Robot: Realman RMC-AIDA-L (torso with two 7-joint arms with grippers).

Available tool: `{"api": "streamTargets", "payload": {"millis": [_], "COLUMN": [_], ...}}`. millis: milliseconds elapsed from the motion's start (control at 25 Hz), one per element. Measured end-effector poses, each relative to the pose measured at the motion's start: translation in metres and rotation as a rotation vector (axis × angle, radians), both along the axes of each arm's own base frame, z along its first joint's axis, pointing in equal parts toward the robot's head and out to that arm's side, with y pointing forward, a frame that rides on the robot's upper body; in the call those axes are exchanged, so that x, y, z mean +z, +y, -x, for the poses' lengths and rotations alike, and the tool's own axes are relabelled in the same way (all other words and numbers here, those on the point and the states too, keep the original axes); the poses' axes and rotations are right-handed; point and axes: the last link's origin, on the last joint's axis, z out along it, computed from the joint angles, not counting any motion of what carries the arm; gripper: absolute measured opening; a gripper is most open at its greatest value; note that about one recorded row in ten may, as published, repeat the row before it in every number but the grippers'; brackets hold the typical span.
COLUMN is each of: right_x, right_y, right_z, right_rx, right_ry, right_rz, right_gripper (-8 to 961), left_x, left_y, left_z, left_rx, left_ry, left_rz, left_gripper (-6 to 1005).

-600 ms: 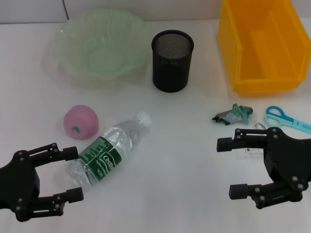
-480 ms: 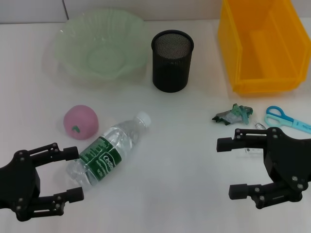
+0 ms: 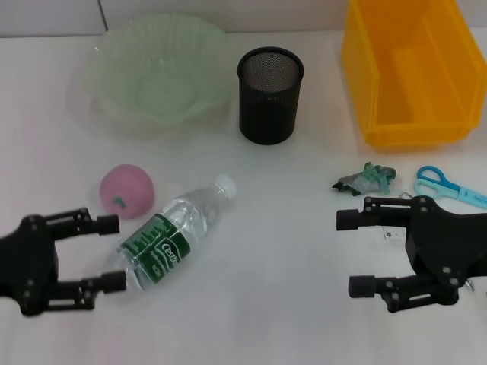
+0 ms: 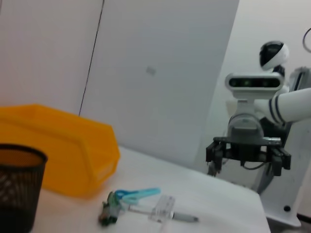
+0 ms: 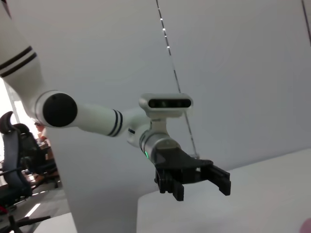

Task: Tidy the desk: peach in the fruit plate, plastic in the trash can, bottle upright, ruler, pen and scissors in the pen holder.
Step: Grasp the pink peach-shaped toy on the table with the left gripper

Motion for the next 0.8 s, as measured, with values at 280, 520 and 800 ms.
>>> {"api": "streamTargets", "payload": {"millis": [280, 520, 800], "right_x": [-0.008, -0.011, -0.012], "right_y": [0.005, 0.007, 0.007], "right_z": [-0.011, -0.012, -0.013], "right_rx": [-0.095, -0.105, -0.11], "right_ry": [-0.02, -0.036, -0.034], "right_rz": [-0.022, -0.029, -0.036], "right_gripper": [810, 806, 801], "left_x": [0.016, 0.011, -0.012], "left_y": [0.051, 0.099, 0.13], "left_z": [-0.013, -0.035, -0.044], "left_rx": [0.146, 0.201, 0.246], "left_ry": [0.195, 0.365, 0.574], "left_rz": [0.084, 0.112, 0.1], "left_gripper": [801, 798, 794]}}
